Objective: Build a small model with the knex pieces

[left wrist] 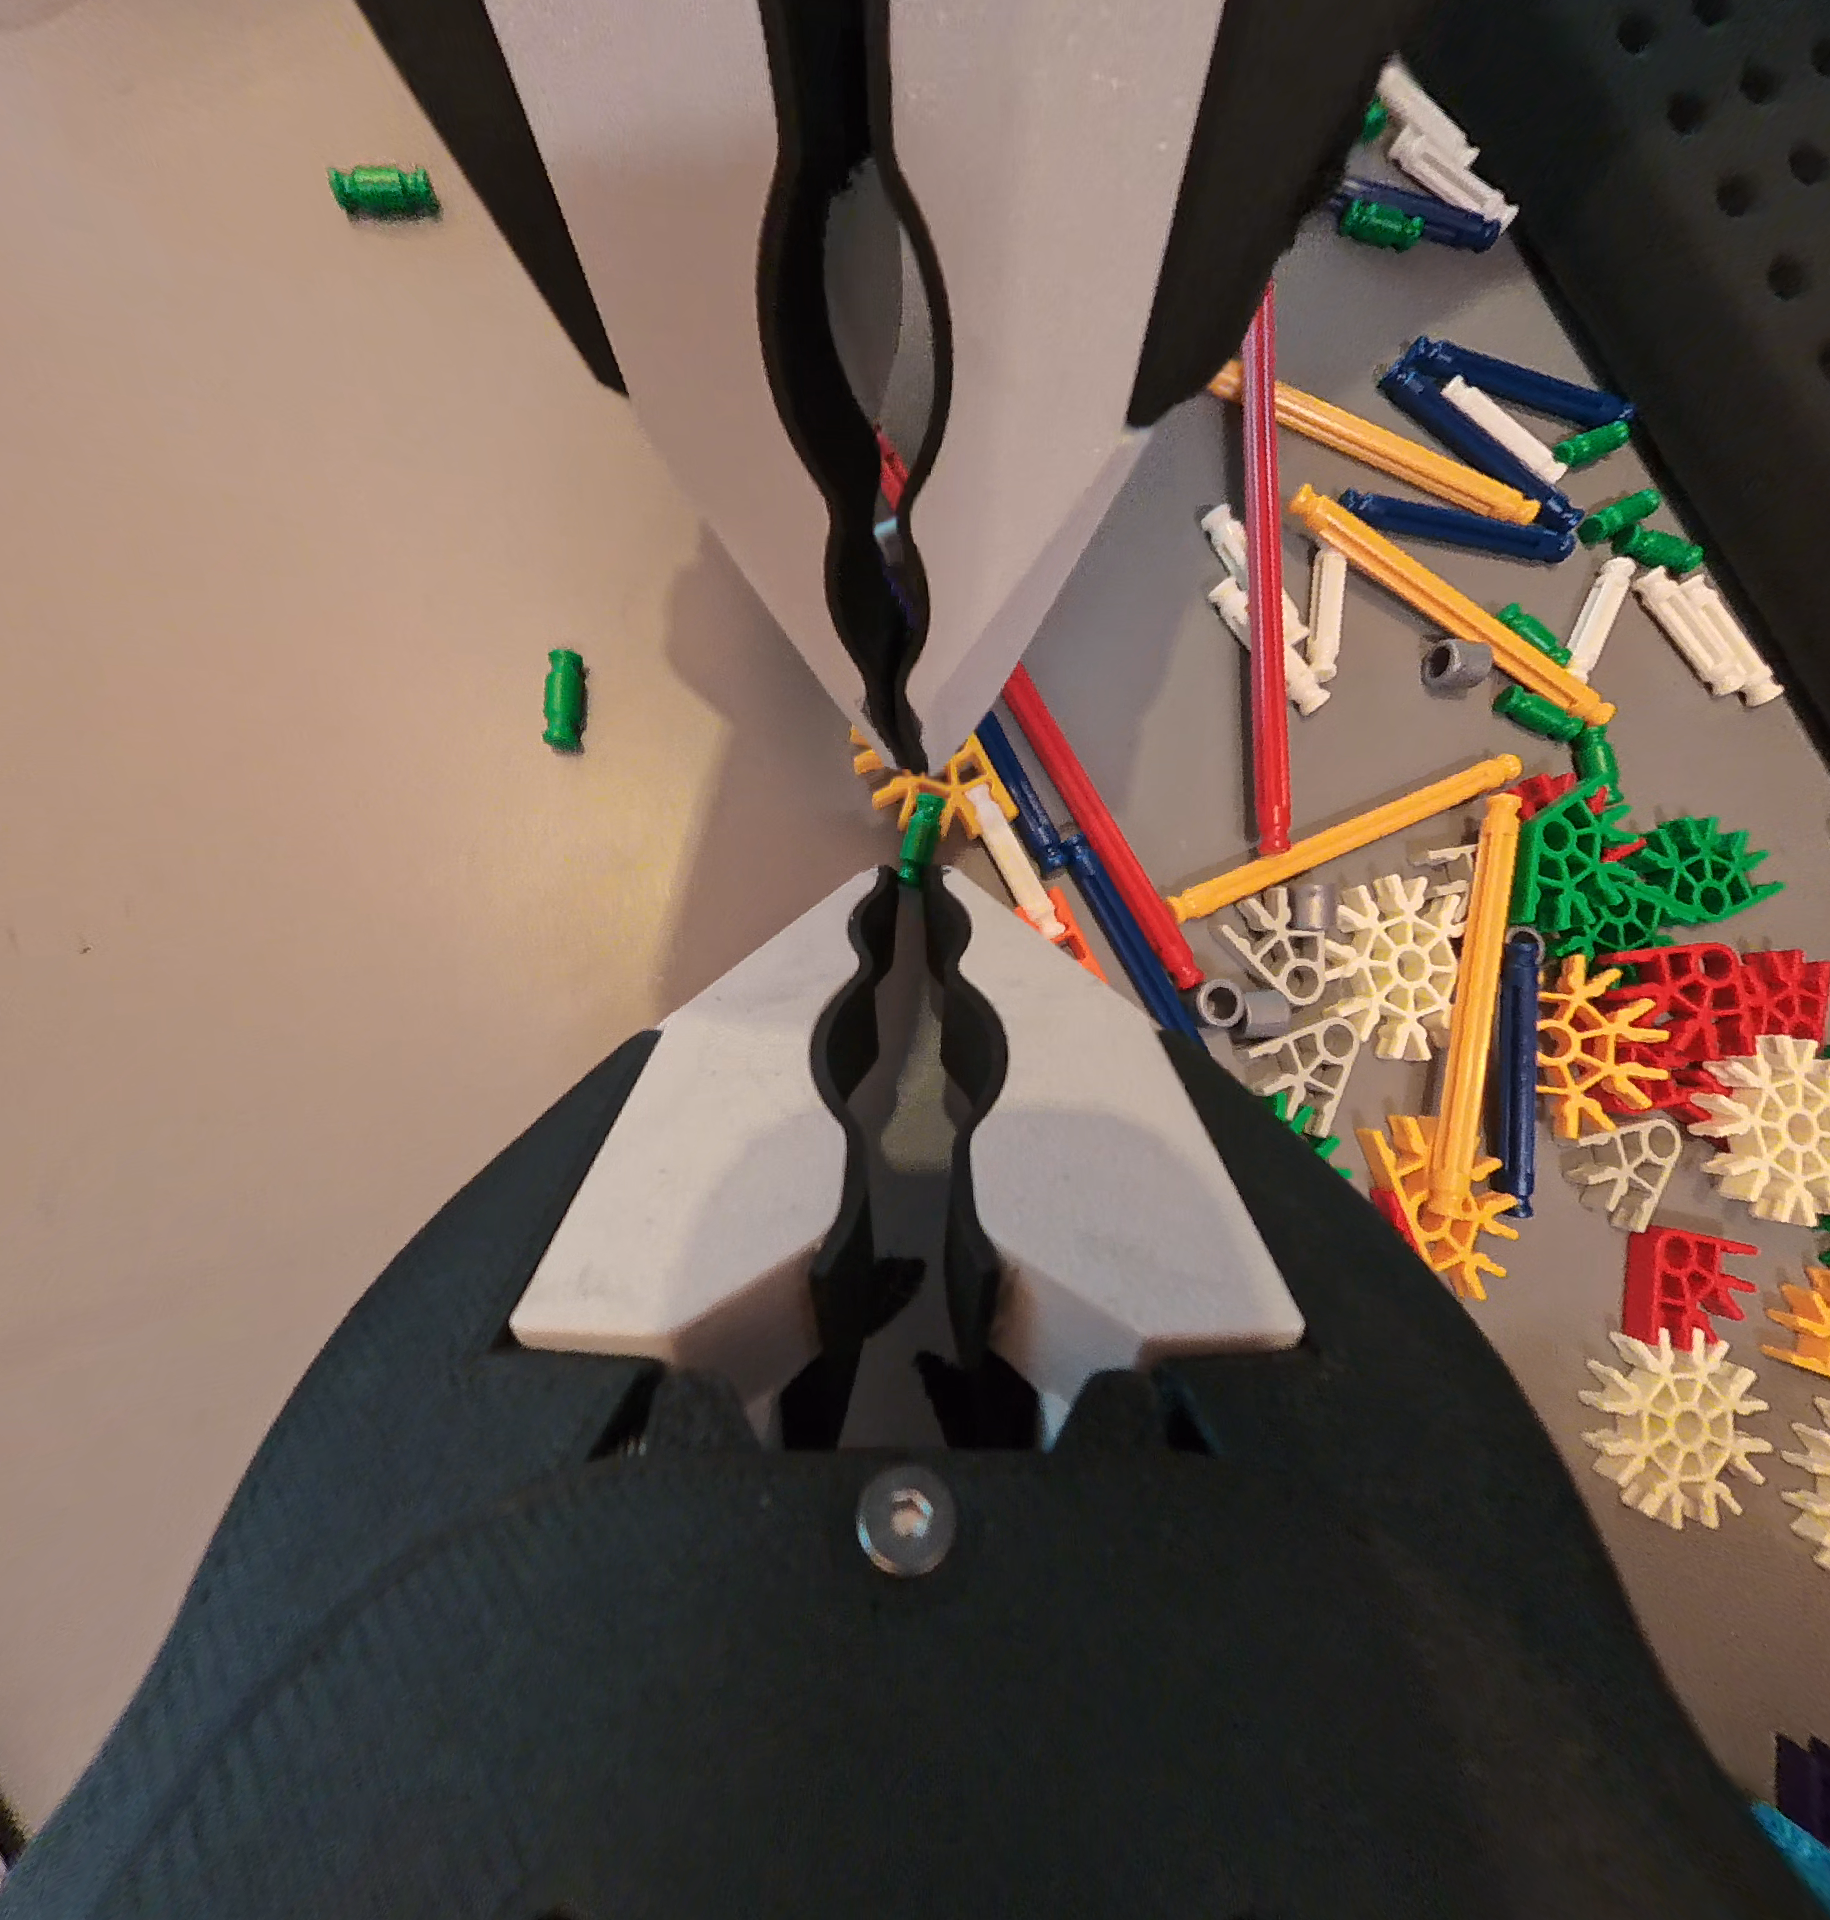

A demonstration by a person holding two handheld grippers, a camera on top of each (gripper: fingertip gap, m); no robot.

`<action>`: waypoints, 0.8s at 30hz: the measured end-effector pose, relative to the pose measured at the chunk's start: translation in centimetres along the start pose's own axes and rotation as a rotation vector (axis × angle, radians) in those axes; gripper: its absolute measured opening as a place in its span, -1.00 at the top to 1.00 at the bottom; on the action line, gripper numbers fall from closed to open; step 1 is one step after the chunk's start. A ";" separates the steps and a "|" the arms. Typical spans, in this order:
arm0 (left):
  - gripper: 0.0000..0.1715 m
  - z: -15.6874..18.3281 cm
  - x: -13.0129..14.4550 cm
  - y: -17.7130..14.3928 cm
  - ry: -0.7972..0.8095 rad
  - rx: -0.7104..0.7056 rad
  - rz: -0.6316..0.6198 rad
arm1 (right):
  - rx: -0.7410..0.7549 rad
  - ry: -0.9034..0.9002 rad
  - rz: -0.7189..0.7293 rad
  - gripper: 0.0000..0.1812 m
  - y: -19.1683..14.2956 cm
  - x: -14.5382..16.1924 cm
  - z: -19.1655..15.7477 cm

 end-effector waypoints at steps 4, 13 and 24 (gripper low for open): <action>0.97 -0.1 -0.3 0.0 0.016 0.005 -0.010 | -0.002 0.007 0.000 1.00 -0.2 0.5 0.2; 0.97 -0.2 -0.4 0.3 0.028 0.018 -0.027 | -0.006 0.003 -0.008 1.00 0.6 0.4 0.0; 0.97 -0.2 -0.7 0.6 0.042 0.030 -0.033 | 0.005 -0.002 -0.027 1.00 0.7 0.5 0.0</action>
Point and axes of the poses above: each gripper's, where its closed fingertips meet, y out along the fingers, x out of its underside, z = x × y across the jaws, the point moved 10 cm from there along -y, back along the fingers, and after that the axes turned 10 degrees about y, right-handed, at the moved point
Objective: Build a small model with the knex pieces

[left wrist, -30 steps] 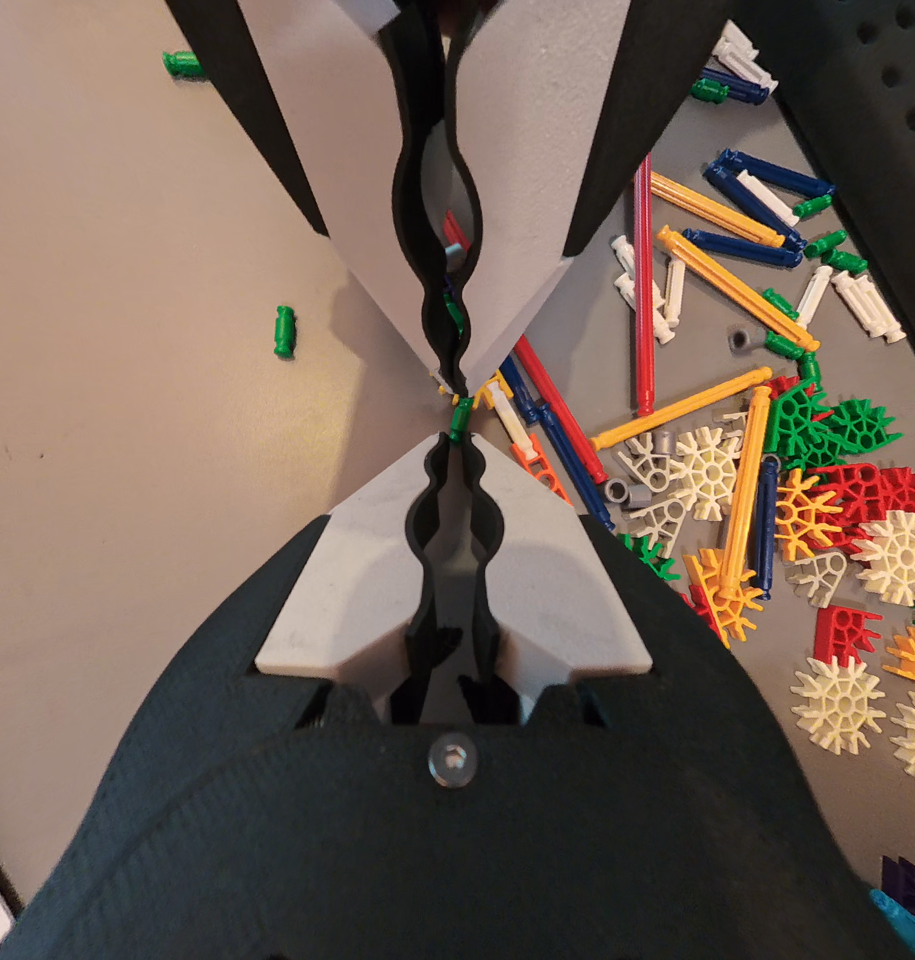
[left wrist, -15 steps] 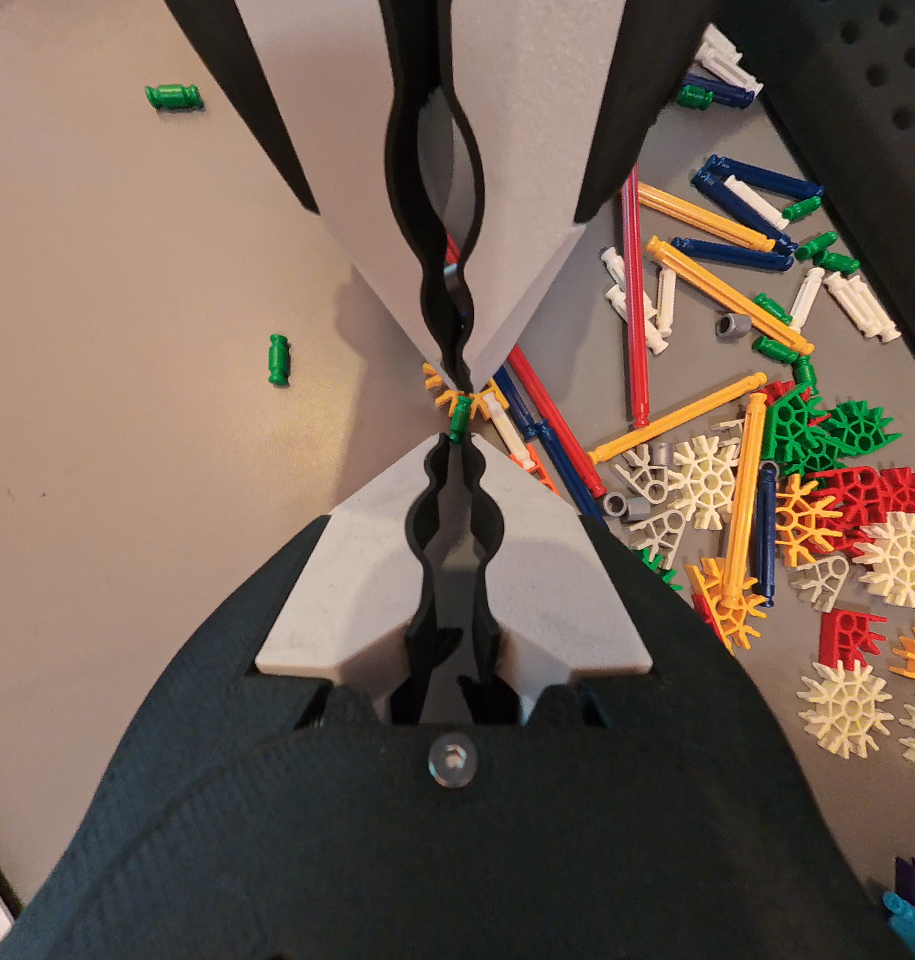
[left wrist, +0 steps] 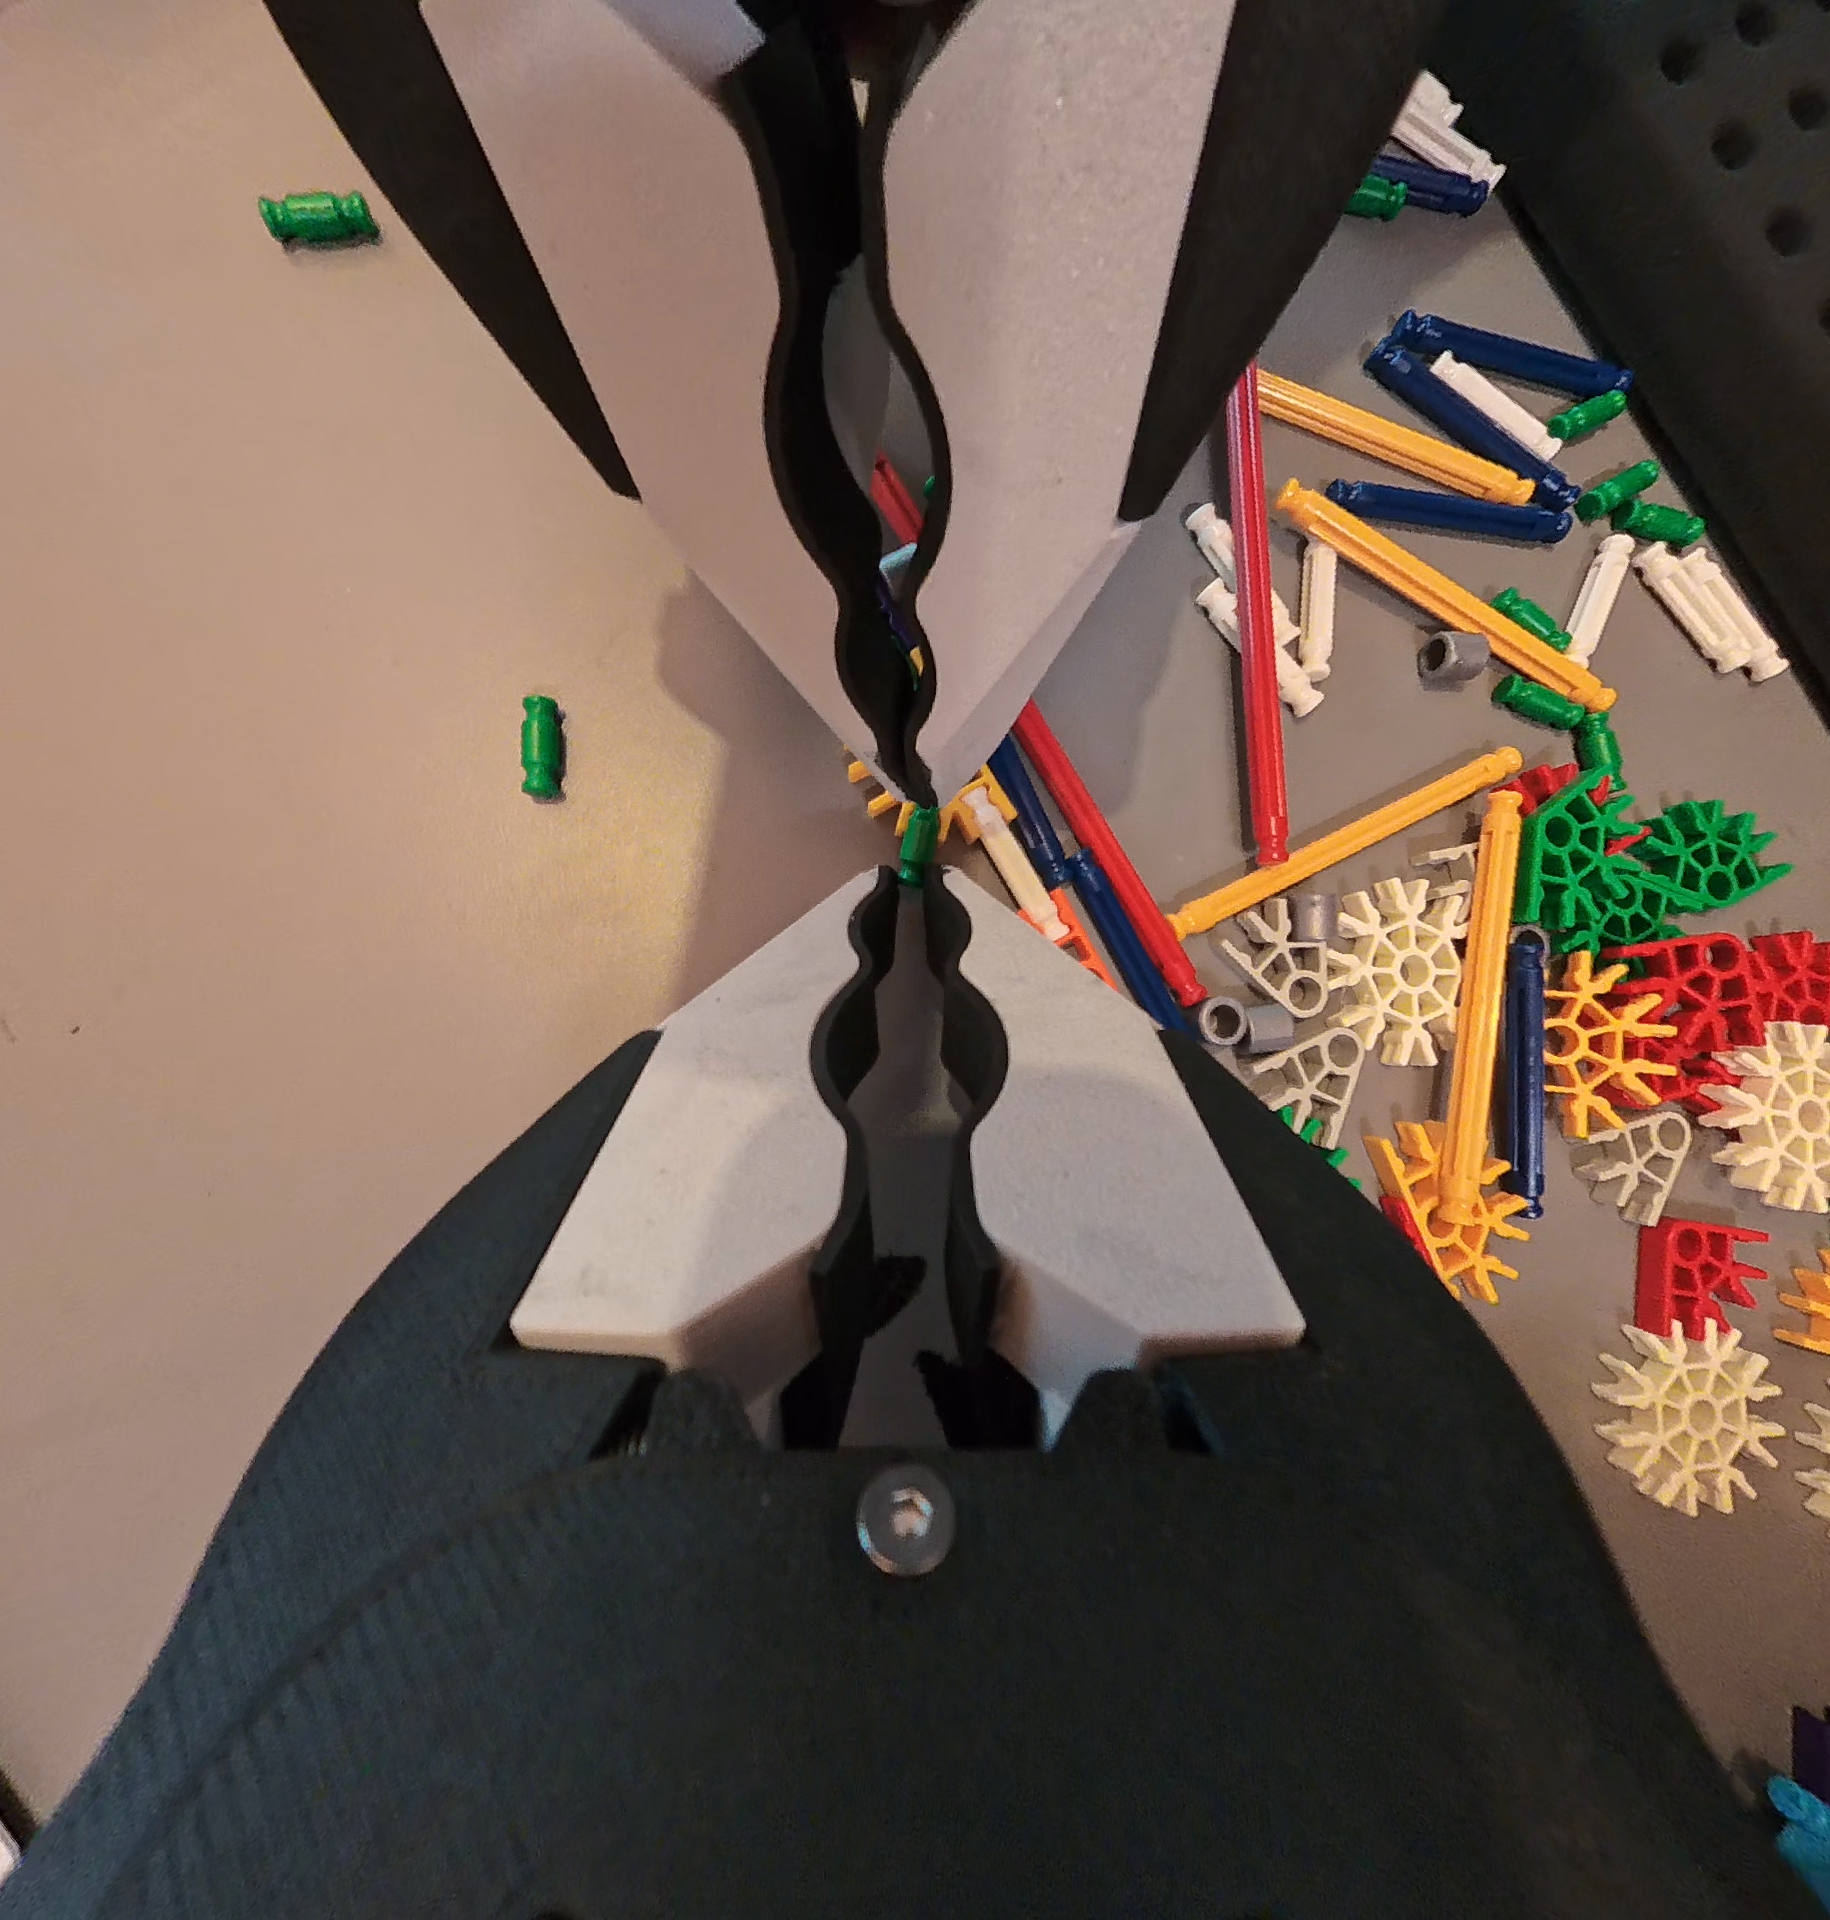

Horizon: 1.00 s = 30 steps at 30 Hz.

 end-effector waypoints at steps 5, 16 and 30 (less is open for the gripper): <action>0.97 0.0 -0.1 0.0 0.004 -0.003 0.010 | 0.016 0.001 -0.014 1.00 0.1 0.1 -0.1; 0.97 -0.1 0.0 0.0 -0.006 0.004 0.032 | 0.019 0.029 -0.035 1.00 0.1 0.1 -0.2; 0.97 0.1 0.3 0.2 -0.057 -0.002 0.065 | -0.001 0.089 -0.041 1.00 0.2 0.1 0.1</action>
Point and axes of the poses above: each gripper's, where its closed fingertips meet, y out along the fingers, x out of its underside, z = x × y across the jaws, the point moved 10 cm from there along -y, back along the fingers, and after that the axes turned 10 degrees about y, right-handed, at the moved point
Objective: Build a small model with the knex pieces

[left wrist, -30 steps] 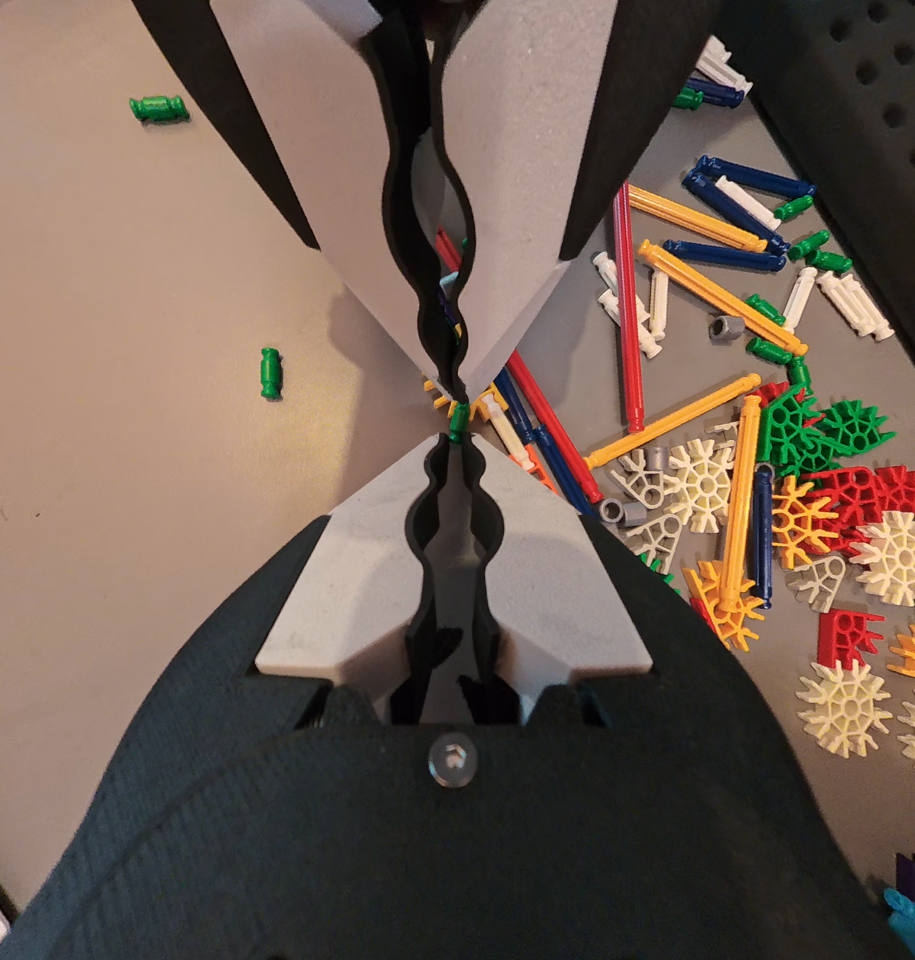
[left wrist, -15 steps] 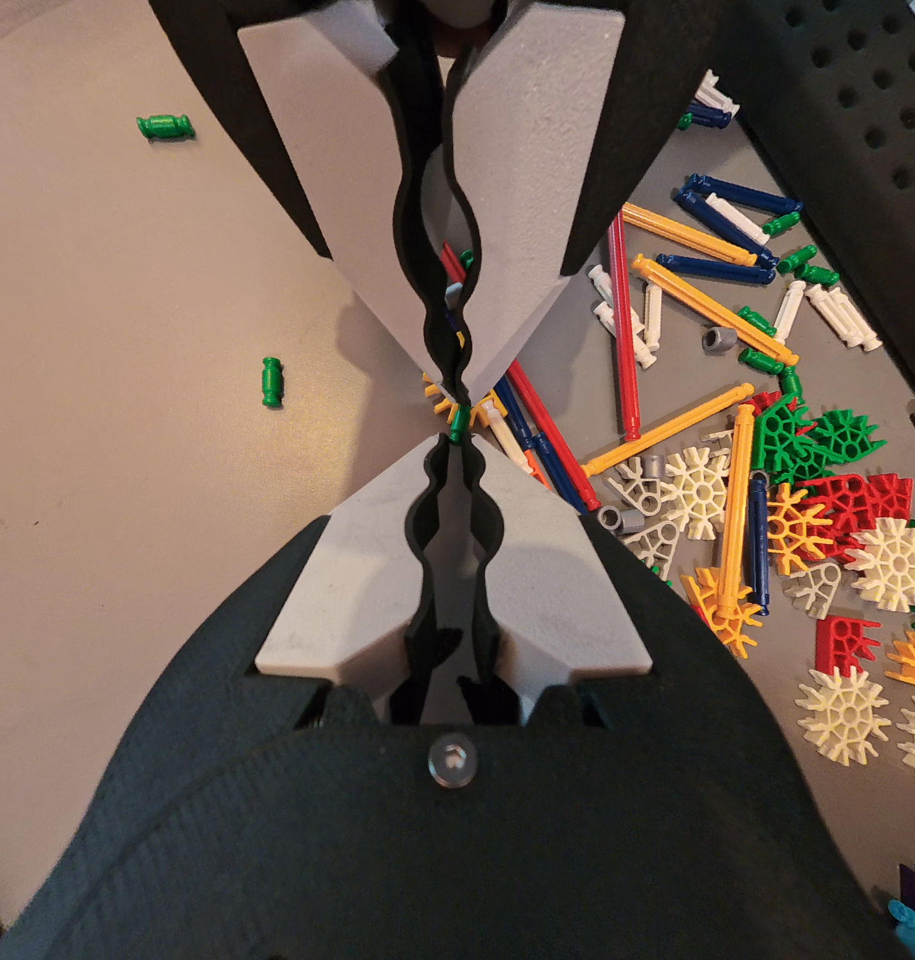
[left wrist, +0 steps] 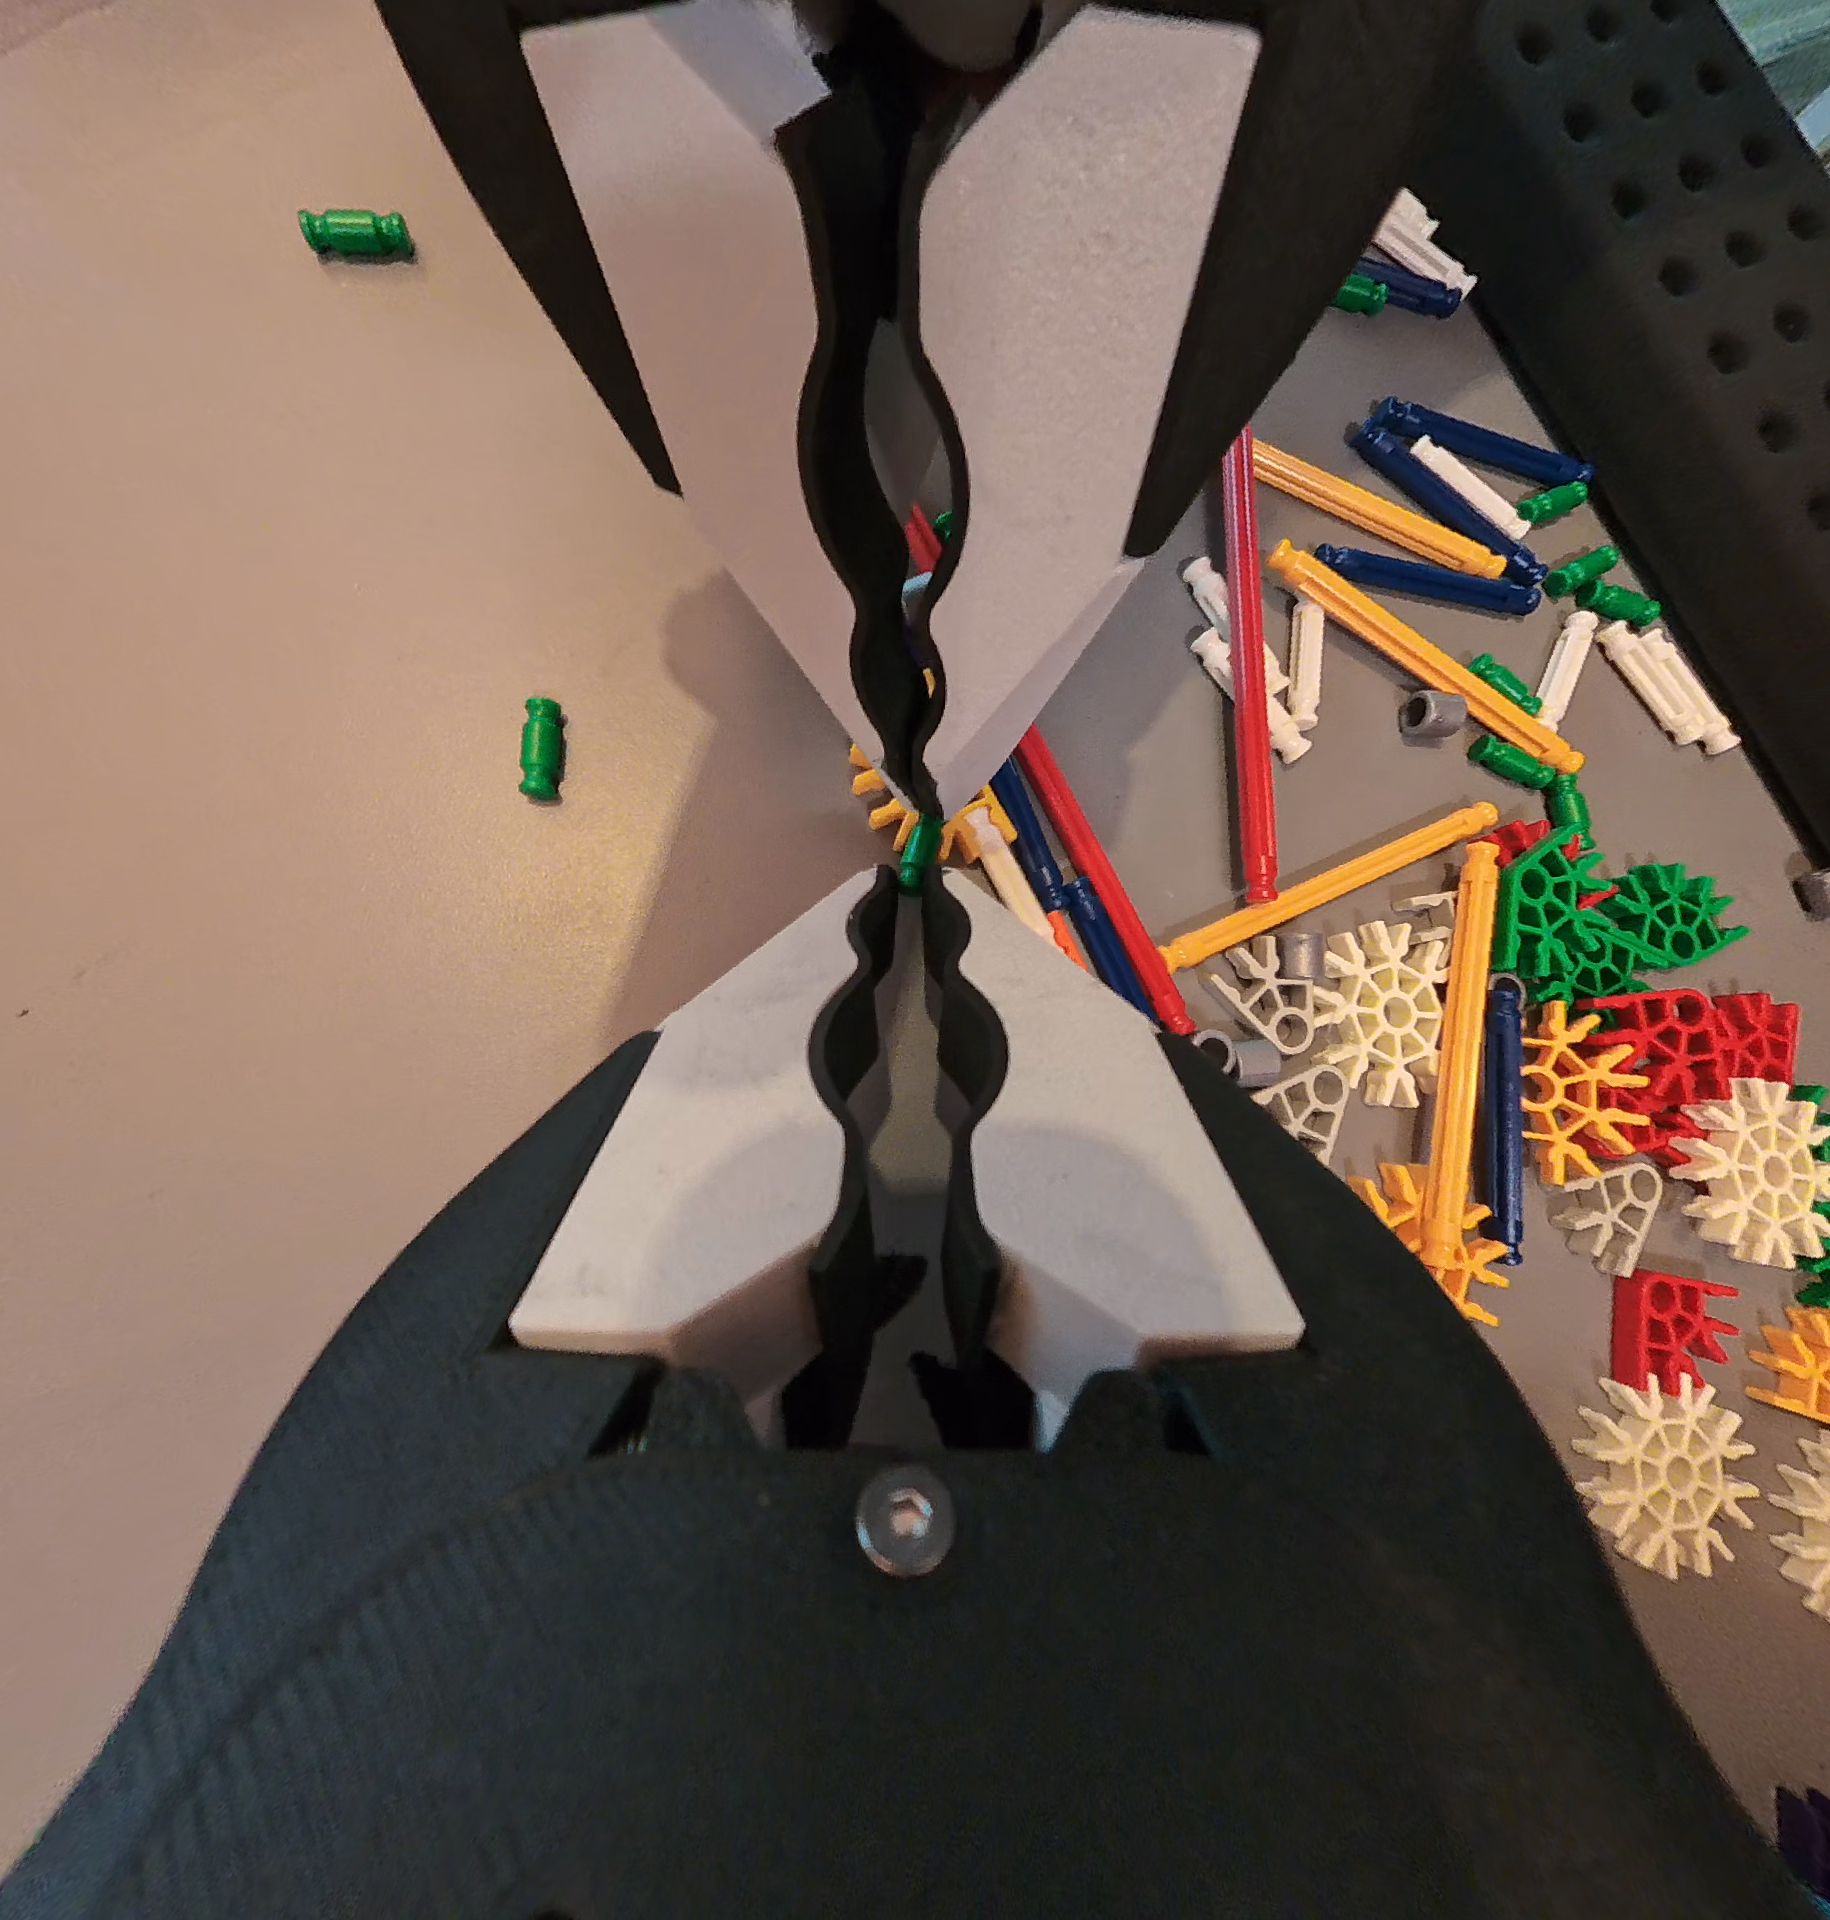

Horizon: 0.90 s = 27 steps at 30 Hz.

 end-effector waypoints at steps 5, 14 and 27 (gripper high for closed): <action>0.98 0.2 -0.4 0.3 0.014 -0.027 -0.044 | -0.009 0.012 -0.023 1.00 0.3 -0.4 0.1; 0.98 0.1 0.3 -0.4 -0.049 -0.085 -0.047 | -0.071 0.055 0.116 1.00 -1.5 0.4 0.9; 0.70 0.9 1.4 -4.3 -0.157 -0.296 -0.080 | 0.067 -0.153 0.166 0.73 -2.5 -0.6 1.1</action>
Point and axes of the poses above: each gripper's, where its closed fingertips meet, y out along the fingers, x out of its underside, z = x × y across the jaws, the point moved 10 cm from there along -y, back along the fingers, and after that the axes turned 10 degrees about y, right-handed, at the moved point
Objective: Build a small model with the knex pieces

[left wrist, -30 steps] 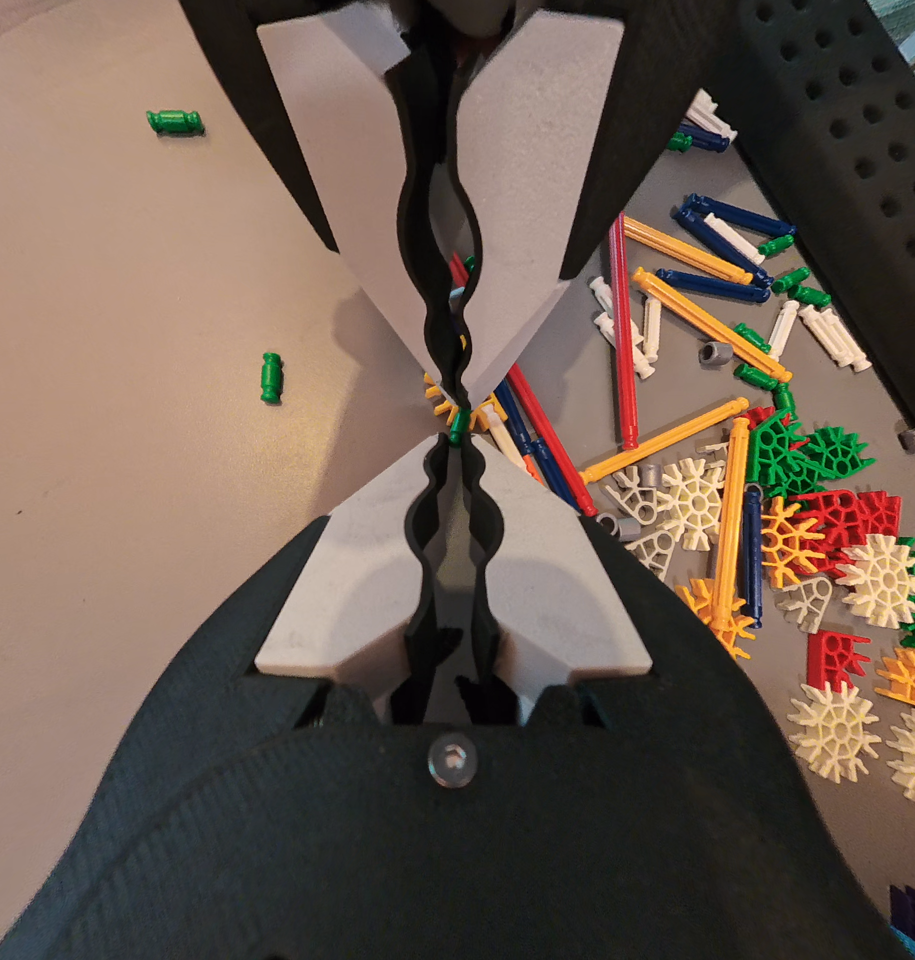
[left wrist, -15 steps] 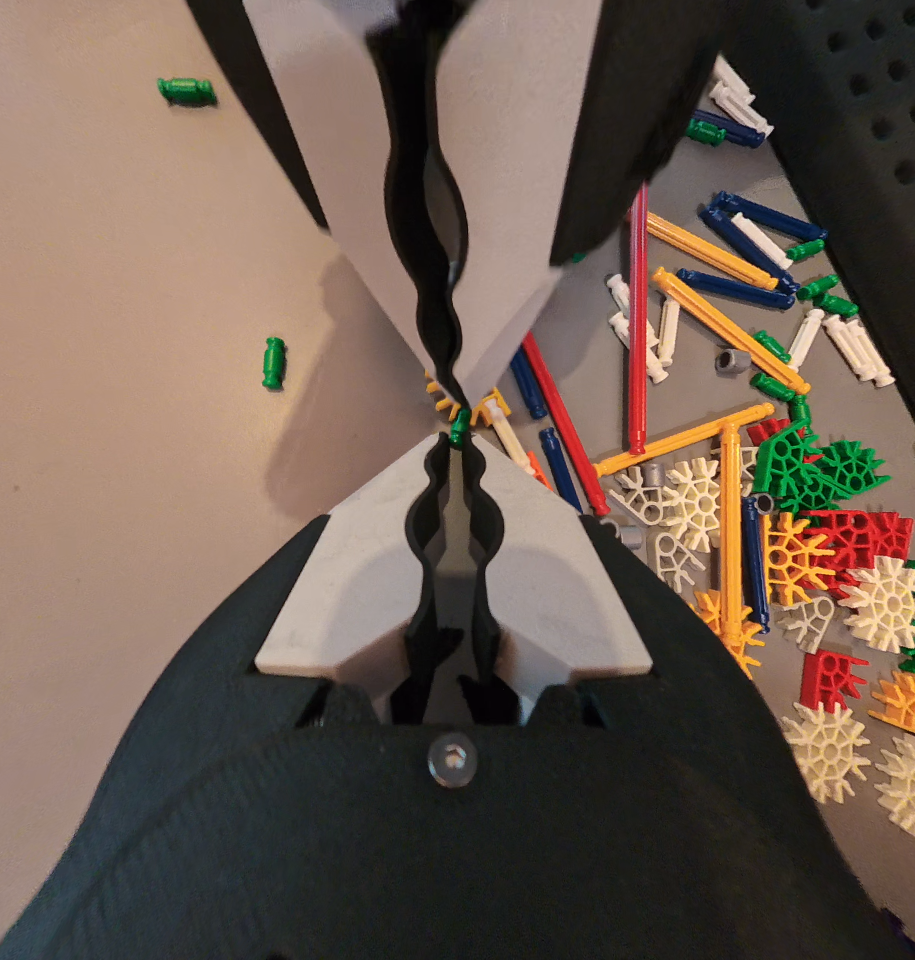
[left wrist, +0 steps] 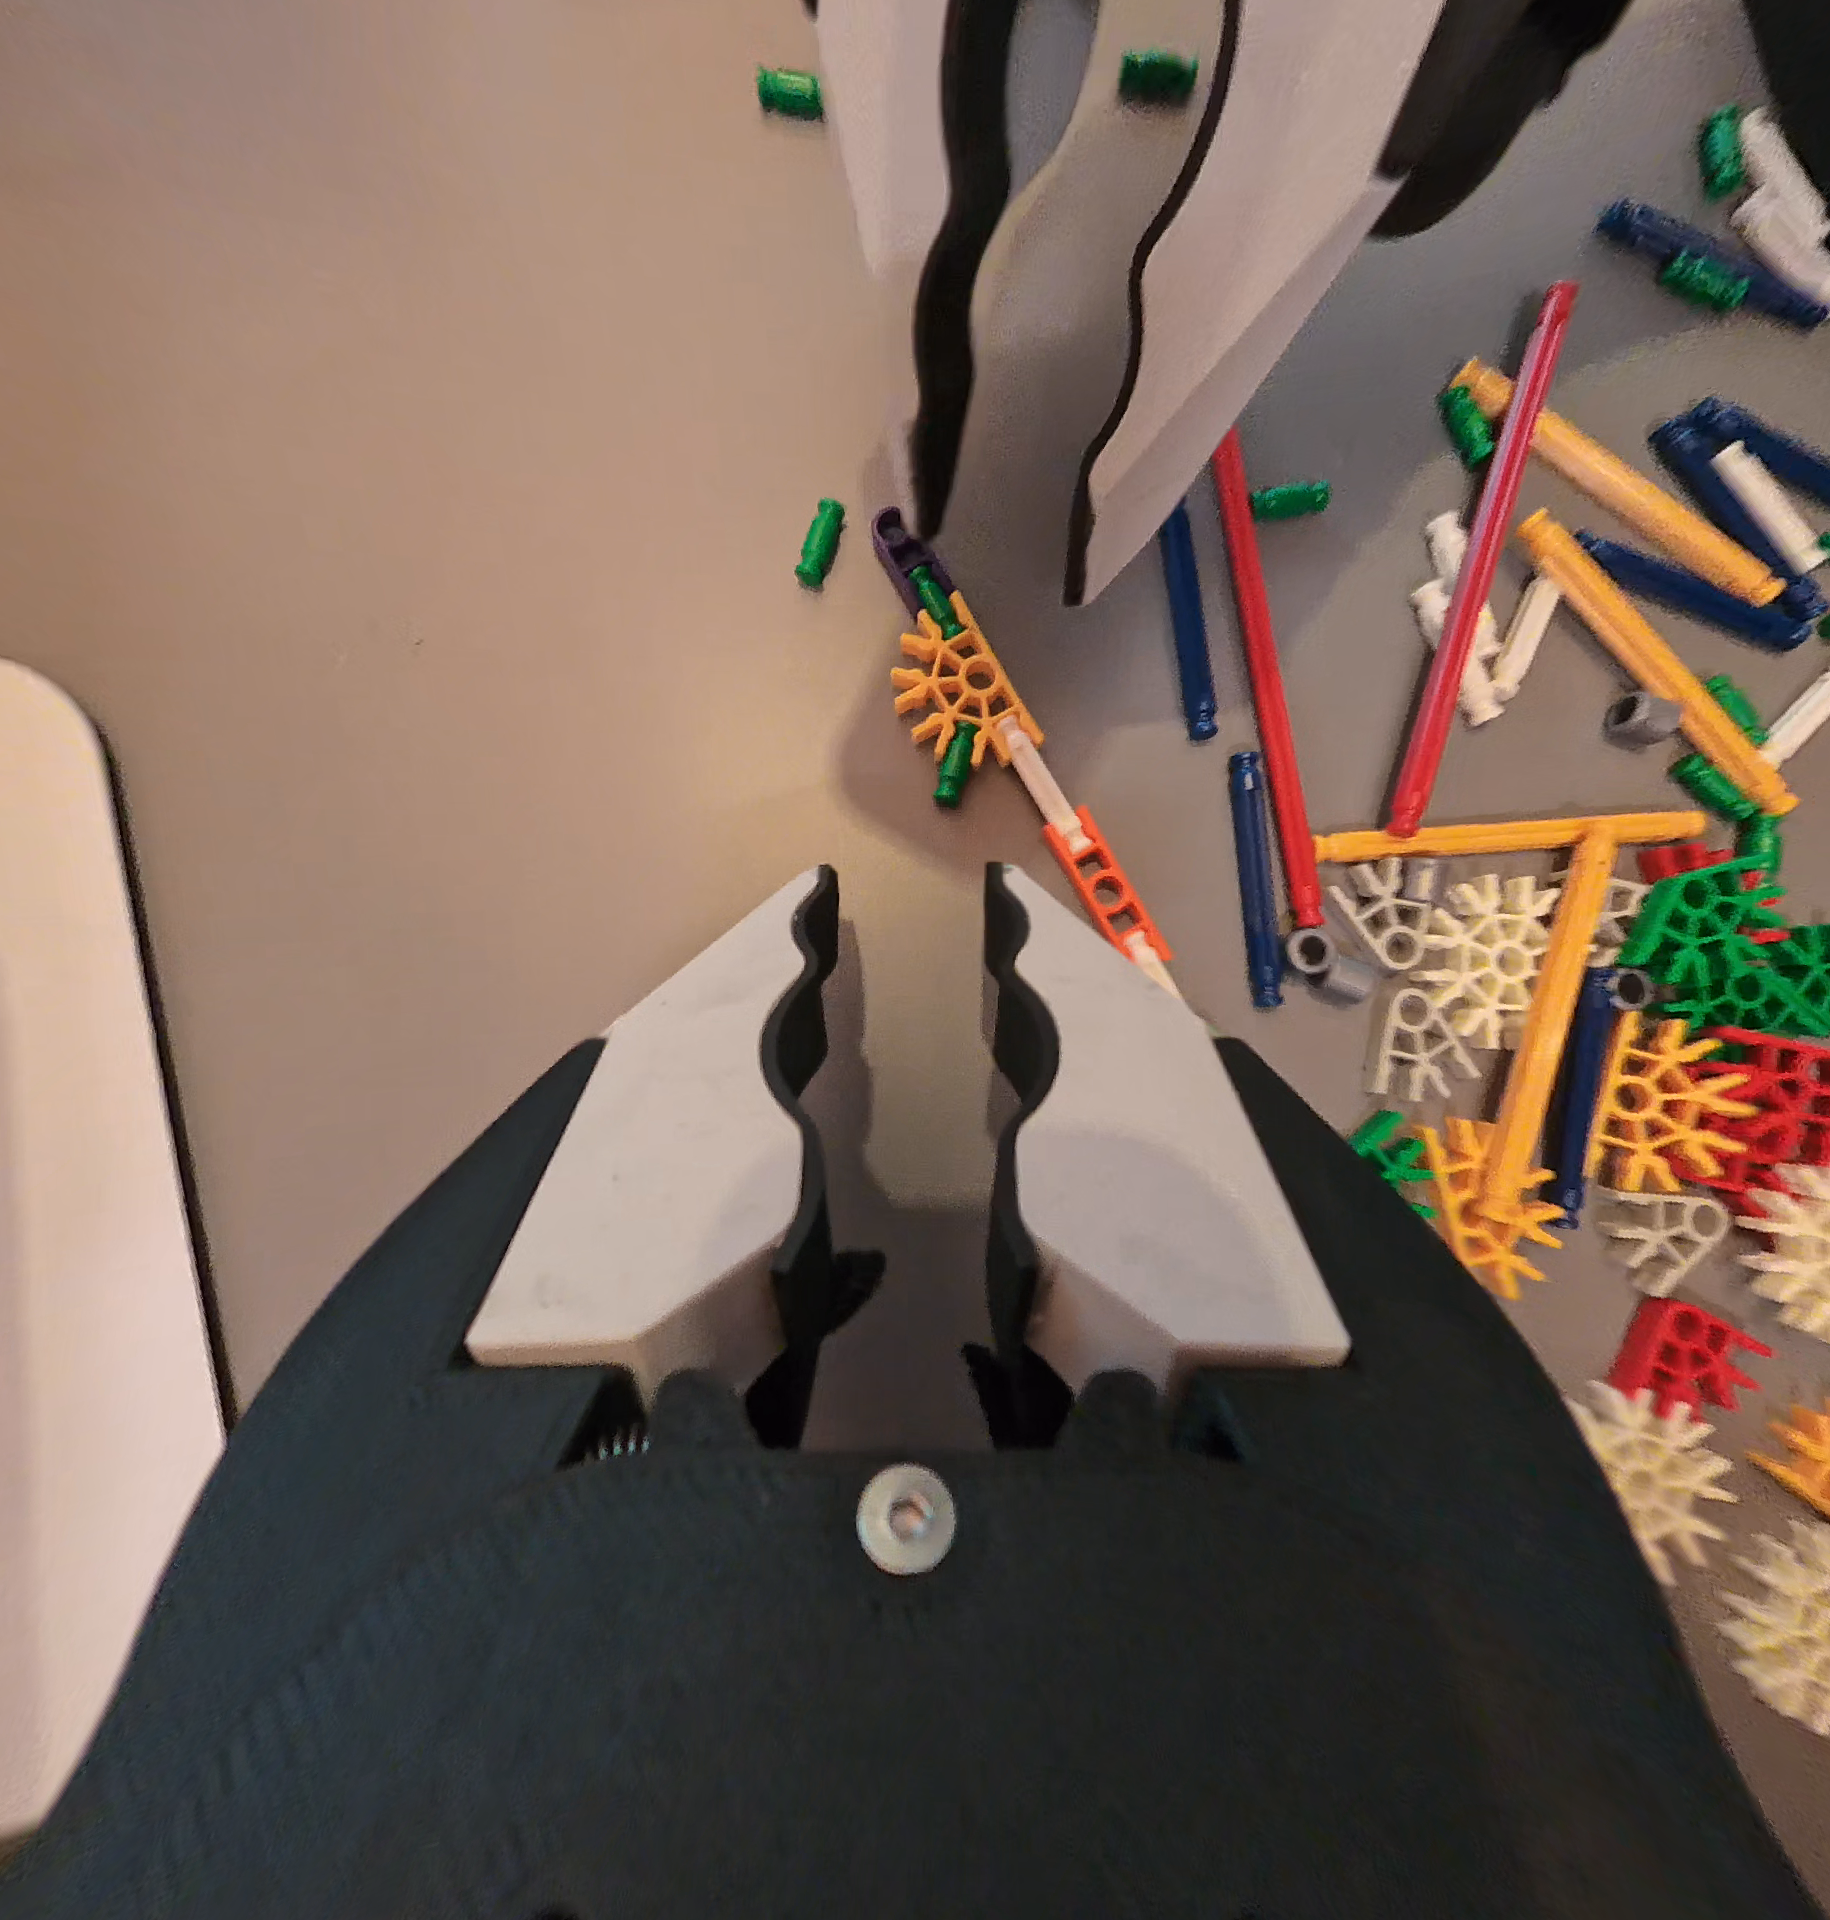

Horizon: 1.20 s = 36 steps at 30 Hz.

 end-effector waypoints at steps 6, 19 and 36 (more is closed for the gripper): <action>0.68 2.6 0.7 -3.4 -0.102 -0.102 0.009 | -0.008 -0.122 -0.009 0.67 0.7 -0.5 0.4; 0.68 6.6 7.0 -9.6 -0.377 -0.328 -0.092 | 0.002 -0.140 -0.063 0.80 2.5 0.0 0.0; 0.61 5.7 12.7 -12.5 -0.496 -0.417 -0.191 | -0.001 -0.045 0.054 0.59 0.6 1.5 -0.1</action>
Point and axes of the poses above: each gripper's, where its closed fingertips meet, y out along the fingers, x out of its underside, z = x × y across the jaws, the point moved 10 cm from there along -y, back along the fingers, and after that the axes turned 10 degrees about y, right-handed, at the moved point
